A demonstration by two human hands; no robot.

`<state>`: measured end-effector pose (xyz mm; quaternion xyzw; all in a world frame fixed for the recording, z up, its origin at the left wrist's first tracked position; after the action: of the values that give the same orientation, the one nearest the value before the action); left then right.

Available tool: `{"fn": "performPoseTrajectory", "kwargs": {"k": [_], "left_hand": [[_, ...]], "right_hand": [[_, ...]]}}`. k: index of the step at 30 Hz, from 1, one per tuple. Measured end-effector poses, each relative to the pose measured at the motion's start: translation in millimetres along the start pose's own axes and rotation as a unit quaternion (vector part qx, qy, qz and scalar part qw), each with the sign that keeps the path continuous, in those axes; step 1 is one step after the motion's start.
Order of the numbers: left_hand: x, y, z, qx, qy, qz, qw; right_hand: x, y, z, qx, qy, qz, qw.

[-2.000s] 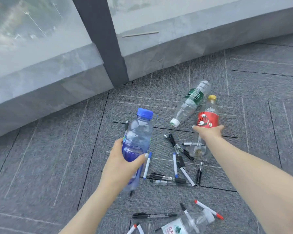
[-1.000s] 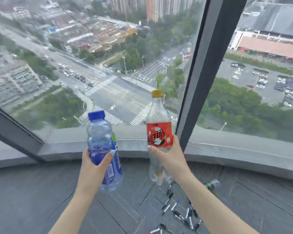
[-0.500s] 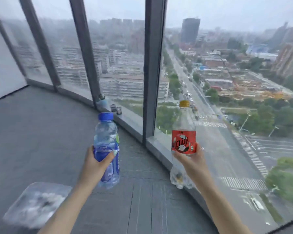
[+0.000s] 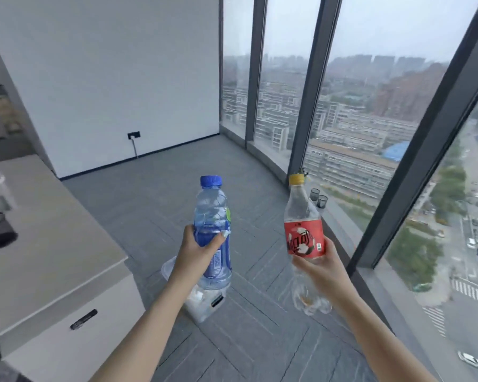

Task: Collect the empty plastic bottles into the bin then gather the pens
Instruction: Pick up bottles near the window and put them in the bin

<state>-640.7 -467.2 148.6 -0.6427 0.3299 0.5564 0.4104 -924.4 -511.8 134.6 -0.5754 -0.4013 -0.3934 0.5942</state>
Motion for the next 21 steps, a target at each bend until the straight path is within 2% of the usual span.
{"fn": "performPoseTrajectory", "kwargs": {"k": [10,21], "left_hand": [[9,-79,-36,-0.070,-0.002,0.019,0.997],[12,-125,-126,-0.027,0.013,-0.020,0.999]], "right_hand": [[54,87,-29,0.067,-0.041,-0.012,0.997],[73,148,-98,0.029,-0.018,-0.027,0.999]]}}
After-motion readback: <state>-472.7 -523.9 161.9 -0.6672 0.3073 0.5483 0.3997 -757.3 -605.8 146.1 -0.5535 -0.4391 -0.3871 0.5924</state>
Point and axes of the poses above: each hand's wrist, its own z-axis away from the middle knuckle, its own y-axis out of the palm, x = y × z, the point moved 10 cm from there along -z, towards the middle knuckle, and after that the axes turned 1 degree about y, right-handed, at the moved point
